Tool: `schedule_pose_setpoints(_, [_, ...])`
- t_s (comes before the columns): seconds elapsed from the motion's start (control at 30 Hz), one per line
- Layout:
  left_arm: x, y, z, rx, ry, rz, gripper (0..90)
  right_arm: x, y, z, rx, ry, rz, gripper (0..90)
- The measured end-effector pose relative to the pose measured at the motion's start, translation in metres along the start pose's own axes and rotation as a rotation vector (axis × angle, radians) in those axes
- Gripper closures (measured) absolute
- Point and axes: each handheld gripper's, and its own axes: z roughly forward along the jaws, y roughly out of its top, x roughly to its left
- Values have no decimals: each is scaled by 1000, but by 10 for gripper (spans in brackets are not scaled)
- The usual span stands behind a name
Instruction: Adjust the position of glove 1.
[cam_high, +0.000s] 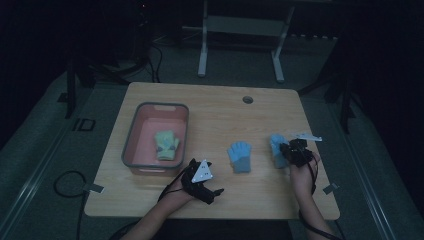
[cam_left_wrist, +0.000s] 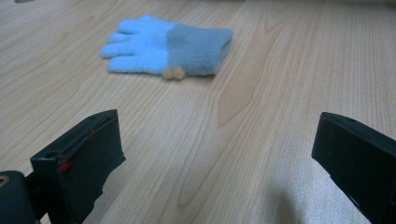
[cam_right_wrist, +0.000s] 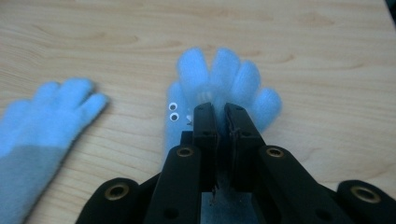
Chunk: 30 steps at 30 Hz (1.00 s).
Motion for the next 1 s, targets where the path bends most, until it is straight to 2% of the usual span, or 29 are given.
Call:
schedule_pose_setpoints(0.1, [0,0,0,-1,-2,-2,21,-1,-7,12,24,-11,18,819])
schedule_pose_setpoints(0.17, [0,0,0,-4,-3,-4,21,-2,-9,15,30,-14,17,802])
schedule_pose_setpoints(0.3, [0,0,0,-3,-5,-4,21,-3,-17,27,75,-15,13,730])
schedule_pose_setpoints(0.47, [0,0,0,-4,-7,-4,21,-5,-15,24,63,10,3,704])
schedule_pose_setpoints(0.6, [0,0,0,-5,-8,-3,21,-9,-11,15,55,26,-46,700])
schedule_pose_setpoints(0.63, [1,0,0,-5,-9,-3,21,-11,-11,13,54,41,-47,699])
schedule_pose_setpoints(0.77, [1,-1,-1,-6,-10,-4,21,-20,-10,4,45,115,-103,681])
schedule_pose_setpoints(0.8, [0,-1,-1,-6,-11,-5,21,-22,-10,2,42,123,-123,680])
schedule_pose_setpoints(0.83, [0,-1,-1,-6,-10,-5,21,-25,-10,0,44,155,-173,680])
schedule_pose_setpoints(0.87, [1,-1,-1,-5,-10,-5,21,-25,-10,0,44,155,-173,680])
schedule_pose_setpoints(1.0, [1,0,-1,-3,-11,-5,21,-33,-9,0,52,198,-238,685])
